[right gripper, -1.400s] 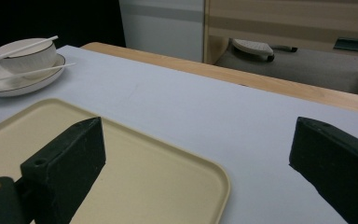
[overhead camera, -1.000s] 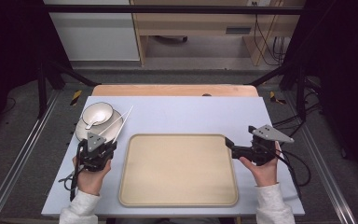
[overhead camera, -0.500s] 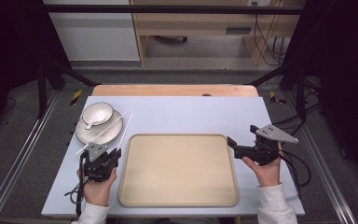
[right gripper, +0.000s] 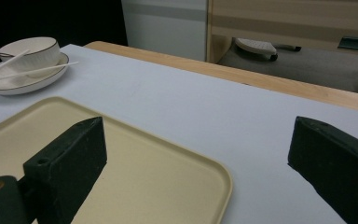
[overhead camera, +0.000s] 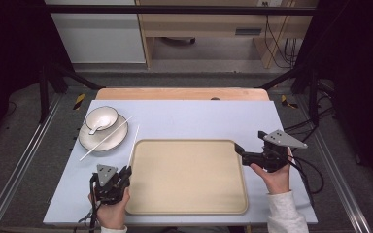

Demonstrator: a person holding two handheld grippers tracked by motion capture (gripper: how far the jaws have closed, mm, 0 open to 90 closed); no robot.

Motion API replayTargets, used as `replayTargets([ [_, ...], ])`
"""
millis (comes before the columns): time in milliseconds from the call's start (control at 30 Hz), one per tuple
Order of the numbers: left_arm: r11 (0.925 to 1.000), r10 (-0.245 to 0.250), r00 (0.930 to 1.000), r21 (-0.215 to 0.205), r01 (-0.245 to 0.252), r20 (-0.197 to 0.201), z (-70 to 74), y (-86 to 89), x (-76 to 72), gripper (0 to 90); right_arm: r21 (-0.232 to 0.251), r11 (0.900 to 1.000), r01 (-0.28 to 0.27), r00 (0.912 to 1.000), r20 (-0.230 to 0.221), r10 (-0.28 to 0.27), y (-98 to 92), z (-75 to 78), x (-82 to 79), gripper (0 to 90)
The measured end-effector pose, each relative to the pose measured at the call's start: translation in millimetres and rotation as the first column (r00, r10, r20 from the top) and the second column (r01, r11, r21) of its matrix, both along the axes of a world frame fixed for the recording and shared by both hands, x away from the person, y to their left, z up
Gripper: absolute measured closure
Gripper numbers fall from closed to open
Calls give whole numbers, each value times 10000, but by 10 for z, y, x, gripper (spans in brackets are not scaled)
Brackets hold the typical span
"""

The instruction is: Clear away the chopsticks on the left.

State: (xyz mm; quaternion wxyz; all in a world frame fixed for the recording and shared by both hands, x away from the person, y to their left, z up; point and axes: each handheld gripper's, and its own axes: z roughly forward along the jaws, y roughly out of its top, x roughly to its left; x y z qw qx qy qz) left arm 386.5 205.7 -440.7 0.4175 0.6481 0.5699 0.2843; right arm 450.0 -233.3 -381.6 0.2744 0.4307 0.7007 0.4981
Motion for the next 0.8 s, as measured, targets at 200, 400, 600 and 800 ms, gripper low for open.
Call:
replayTargets([
  [200,10000,51,9999,27,-51,-115,-150,-88,-17,841,-76,10000,-1,10000,-39,1,15,-15,12,48],
  [400,10000,-12,9993,49,14,-364,-283,-147,13,841,-193,9998,-79,9999,-129,76,48,-44,32,50],
  [600,9996,7,9978,294,12,-662,-392,-198,55,842,-219,9997,-93,9998,-155,89,53,-49,37,51],
  [800,9993,33,9965,370,-2,-834,-432,-201,79,841,-227,9997,-95,9998,-147,92,49,-47,35,51],
])
